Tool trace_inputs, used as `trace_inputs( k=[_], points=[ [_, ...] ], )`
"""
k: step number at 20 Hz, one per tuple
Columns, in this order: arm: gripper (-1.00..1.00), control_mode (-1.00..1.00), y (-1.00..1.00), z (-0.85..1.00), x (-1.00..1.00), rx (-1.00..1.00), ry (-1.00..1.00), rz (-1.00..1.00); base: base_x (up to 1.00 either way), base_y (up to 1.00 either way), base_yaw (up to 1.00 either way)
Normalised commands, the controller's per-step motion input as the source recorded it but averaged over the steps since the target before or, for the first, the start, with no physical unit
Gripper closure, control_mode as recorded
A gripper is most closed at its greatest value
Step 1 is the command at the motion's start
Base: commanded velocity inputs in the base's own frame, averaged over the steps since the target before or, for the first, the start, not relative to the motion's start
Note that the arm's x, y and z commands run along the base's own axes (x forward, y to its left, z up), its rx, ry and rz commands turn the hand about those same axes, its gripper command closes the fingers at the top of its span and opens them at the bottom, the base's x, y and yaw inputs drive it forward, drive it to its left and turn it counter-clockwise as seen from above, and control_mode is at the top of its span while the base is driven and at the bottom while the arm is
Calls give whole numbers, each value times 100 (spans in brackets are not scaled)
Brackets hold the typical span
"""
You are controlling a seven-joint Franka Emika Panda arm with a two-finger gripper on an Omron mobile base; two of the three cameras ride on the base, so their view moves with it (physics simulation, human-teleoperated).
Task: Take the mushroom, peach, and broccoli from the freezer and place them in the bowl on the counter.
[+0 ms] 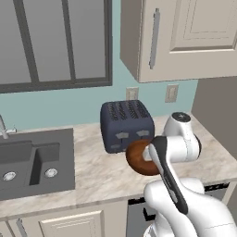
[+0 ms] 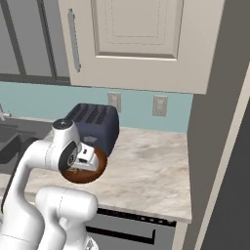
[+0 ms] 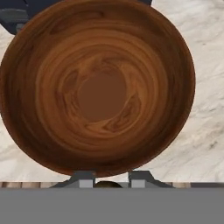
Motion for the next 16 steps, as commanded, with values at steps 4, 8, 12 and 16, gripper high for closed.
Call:
trace_inputs(
  k=[4,8,12,16],
  points=[
    [100,-100,0,-38,9,0,0,0,0,0,0],
    [100,-100,0,-34,9,0,0,0,0,0,0],
    [100,-100,0,-12,5,0,-1,0,0,0,0],
    [100,-100,0,-11,11,0,-1,0,0,0,0]
  ],
)
